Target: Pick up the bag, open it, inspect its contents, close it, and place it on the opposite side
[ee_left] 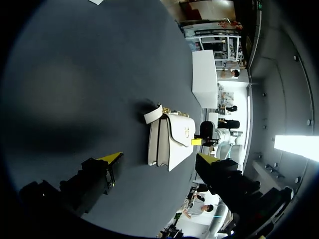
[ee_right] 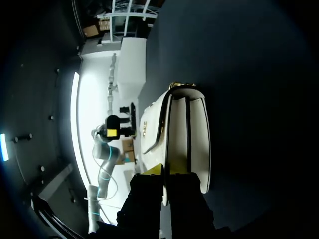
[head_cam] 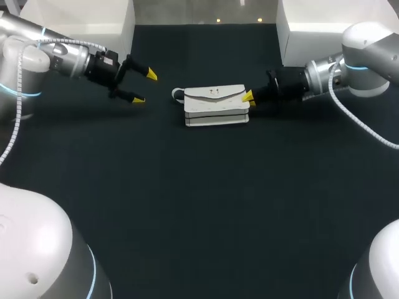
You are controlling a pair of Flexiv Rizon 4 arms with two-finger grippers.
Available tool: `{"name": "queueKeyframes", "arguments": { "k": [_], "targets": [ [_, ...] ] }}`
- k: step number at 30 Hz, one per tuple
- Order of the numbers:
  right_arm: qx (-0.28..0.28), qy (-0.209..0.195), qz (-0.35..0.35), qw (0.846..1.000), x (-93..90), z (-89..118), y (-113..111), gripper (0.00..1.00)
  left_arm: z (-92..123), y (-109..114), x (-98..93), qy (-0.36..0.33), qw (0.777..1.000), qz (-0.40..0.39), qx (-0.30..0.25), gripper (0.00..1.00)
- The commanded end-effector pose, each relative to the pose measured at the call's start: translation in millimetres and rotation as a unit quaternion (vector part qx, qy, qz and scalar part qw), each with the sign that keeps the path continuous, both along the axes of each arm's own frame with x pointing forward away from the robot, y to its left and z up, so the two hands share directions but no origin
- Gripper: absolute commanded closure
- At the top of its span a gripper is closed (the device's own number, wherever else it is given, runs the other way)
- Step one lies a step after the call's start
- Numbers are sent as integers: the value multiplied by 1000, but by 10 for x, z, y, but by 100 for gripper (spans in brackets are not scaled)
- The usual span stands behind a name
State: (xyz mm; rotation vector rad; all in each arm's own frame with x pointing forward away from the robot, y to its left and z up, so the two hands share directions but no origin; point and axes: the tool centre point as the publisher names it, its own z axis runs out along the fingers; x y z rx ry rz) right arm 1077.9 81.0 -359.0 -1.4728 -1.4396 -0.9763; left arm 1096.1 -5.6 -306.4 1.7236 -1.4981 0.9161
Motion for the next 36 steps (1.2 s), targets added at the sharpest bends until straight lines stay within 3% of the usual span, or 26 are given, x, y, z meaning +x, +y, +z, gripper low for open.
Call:
{"name": "queueKeyframes", "arguments": {
  "k": [1, 11, 13, 33, 36],
  "targets": [
    [10, 7, 23, 1000, 30, 28, -283, 100, 137, 90, 67, 19, 999, -34, 25, 0],
    [4, 26, 22, 999, -60, -45, -856, 100, 241, 331, 104, 32, 992, -73, 99, 0],
    [4, 26, 22, 999, -60, -45, -856, 100, 281, 392, 99, 40, 987, -80, 135, 0],
    [4, 26, 22, 999, -60, -45, -856, 100, 281, 392, 99, 40, 987, -80, 135, 0],
    [2, 26, 24, 999, -58, -64, -909, 100, 394, 474, 114, 21, 982, -81, 167, 0]
  ]
}}
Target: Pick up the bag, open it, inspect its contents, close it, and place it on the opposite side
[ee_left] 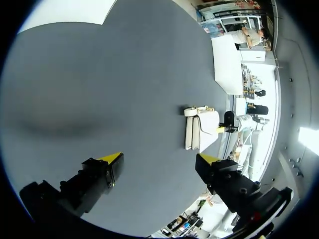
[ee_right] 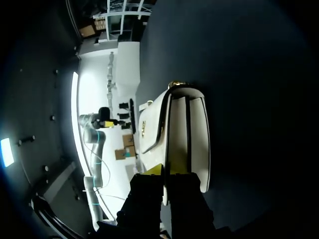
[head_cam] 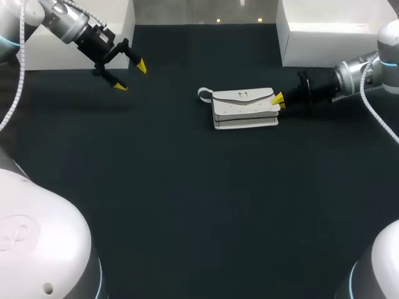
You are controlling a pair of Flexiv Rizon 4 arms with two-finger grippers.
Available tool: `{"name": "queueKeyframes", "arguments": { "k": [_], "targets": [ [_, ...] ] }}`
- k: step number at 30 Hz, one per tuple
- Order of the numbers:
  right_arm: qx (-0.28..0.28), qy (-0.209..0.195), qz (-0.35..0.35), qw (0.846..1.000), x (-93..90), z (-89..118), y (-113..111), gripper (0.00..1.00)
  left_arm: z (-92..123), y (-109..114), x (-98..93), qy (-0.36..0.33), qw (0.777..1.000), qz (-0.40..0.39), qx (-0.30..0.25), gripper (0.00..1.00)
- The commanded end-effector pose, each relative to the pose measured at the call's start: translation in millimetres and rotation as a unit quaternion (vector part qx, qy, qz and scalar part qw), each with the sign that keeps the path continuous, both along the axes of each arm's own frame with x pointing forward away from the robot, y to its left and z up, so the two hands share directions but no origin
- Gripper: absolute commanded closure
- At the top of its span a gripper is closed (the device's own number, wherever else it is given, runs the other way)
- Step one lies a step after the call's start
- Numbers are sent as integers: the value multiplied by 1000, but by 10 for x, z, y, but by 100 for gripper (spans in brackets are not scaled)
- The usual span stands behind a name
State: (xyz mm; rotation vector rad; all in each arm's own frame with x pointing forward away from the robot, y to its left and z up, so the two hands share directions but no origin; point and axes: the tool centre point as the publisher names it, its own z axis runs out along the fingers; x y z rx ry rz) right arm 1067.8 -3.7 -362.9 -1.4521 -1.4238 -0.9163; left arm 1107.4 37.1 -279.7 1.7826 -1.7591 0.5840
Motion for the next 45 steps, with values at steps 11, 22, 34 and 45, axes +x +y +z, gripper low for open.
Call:
{"name": "queueKeyframes", "arguments": {
  "k": [11, 22, 34, 45],
  "targets": [
    [-33, -6, -30, 999, 156, 11, -1103, 100, 324, 460, 31, -56, 989, -41, 132, 0],
    [-65, -9, -29, 997, 306, 15, -1693, 100, 317, 650, -80, -91, 963, -70, 244, 0],
    [-60, -4, -51, 997, 554, -6, -2242, 100, 338, 857, -87, -102, 955, -63, 273, 0],
    [-60, -4, -51, 997, 554, -6, -2242, 100, 367, 969, -94, -106, 950, -46, 290, 0]
  ]
}}
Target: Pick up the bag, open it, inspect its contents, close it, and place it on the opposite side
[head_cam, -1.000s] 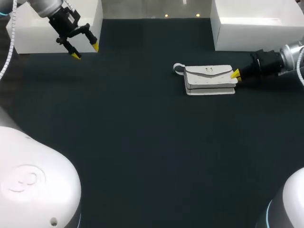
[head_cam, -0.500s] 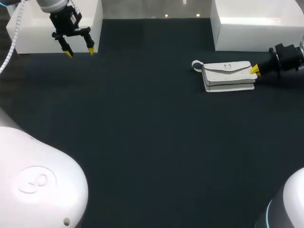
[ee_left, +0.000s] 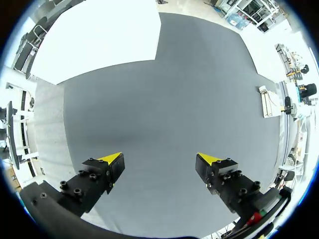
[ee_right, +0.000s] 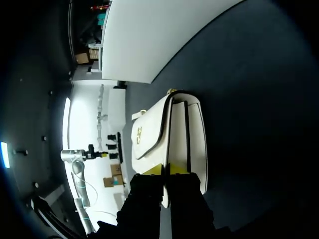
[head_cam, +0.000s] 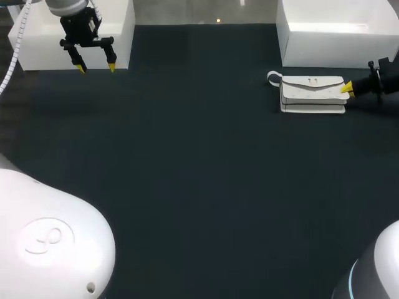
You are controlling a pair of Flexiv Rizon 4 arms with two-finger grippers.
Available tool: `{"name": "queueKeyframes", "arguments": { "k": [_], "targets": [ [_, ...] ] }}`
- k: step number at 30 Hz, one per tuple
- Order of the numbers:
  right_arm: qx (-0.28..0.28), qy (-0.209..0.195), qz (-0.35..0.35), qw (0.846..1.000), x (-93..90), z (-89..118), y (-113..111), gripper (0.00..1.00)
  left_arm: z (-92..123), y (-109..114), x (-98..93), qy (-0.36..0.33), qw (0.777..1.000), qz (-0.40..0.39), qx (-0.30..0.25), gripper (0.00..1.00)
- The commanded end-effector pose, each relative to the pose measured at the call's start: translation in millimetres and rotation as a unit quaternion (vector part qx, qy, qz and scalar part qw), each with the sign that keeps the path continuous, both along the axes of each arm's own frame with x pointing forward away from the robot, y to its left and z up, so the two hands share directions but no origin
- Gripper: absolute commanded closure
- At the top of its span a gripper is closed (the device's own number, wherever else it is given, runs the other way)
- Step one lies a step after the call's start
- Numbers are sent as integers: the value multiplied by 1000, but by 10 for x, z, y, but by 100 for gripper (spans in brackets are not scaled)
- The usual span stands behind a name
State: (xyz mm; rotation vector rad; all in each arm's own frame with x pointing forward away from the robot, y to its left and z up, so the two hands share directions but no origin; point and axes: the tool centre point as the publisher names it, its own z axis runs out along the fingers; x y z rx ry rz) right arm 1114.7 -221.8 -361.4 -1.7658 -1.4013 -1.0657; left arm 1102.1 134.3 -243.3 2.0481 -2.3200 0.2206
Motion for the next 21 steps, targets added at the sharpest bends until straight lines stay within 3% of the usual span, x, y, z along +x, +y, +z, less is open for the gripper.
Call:
{"name": "queueKeyframes", "arguments": {
  "k": [1, 11, 21],
  "targets": [
    [16, 41, 81, 996, 84, -21, -60, 100, 3, -4, -42, -6, 1000, 1, 0, 0],
    [16, 41, 81, 996, 84, -21, -60, 100, 18, 44, -23, -11, 1000, 6, 5, 0],
    [-13, 31, 54, 998, 387, 34, -746, 100, 30, 186, 1, -15, 1000, 23, 15, 0]
  ]
}}
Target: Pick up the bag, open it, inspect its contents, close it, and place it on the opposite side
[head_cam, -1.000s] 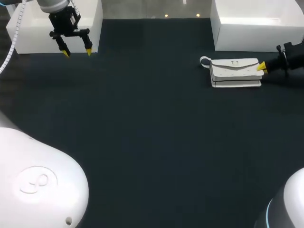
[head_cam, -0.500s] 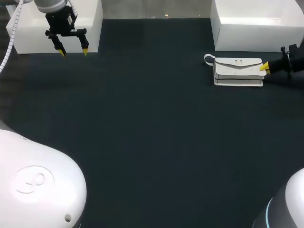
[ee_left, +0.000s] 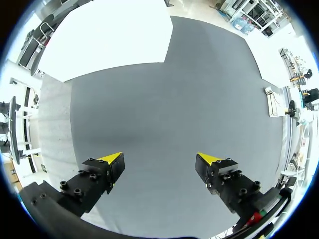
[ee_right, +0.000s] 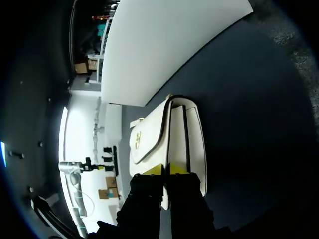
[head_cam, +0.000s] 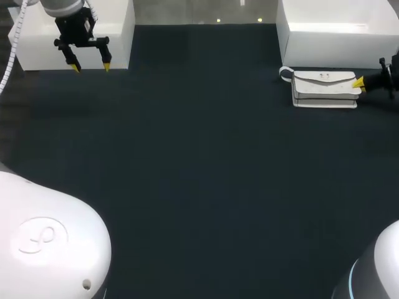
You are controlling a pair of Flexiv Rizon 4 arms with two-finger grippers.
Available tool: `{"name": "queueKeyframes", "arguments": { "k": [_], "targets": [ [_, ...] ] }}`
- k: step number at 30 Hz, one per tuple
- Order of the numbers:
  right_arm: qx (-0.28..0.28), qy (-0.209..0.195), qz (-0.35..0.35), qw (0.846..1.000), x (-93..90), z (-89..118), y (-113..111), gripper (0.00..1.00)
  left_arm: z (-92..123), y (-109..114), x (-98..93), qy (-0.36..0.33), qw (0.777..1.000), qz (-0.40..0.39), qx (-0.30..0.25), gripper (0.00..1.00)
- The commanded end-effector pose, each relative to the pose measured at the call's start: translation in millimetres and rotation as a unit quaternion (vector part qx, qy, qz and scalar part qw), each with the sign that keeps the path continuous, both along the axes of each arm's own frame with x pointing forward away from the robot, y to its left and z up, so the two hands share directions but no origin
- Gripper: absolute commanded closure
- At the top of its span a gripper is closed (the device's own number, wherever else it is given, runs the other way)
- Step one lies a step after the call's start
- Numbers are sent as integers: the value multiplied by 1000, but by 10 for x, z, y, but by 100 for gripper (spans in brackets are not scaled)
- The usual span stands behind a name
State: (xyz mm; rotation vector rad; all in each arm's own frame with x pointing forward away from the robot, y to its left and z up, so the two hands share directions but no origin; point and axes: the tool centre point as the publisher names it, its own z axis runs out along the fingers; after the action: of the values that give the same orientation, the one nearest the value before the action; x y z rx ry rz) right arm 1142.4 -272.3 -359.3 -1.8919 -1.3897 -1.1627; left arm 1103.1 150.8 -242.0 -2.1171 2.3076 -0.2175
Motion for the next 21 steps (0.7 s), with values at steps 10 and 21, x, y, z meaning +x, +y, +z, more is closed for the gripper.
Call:
{"name": "queueKeyframes", "arguments": {
  "k": [10, 21],
  "targets": [
    [3, 66, 147, 987, 378, -71, -552, 100, 34, 146, -5, 1, 1000, 19, 16, 0],
    [-2, 83, 191, 978, 539, -68, -644, 100, 31, 160, -9, 4, 1000, 22, 18, 0]
  ]
}}
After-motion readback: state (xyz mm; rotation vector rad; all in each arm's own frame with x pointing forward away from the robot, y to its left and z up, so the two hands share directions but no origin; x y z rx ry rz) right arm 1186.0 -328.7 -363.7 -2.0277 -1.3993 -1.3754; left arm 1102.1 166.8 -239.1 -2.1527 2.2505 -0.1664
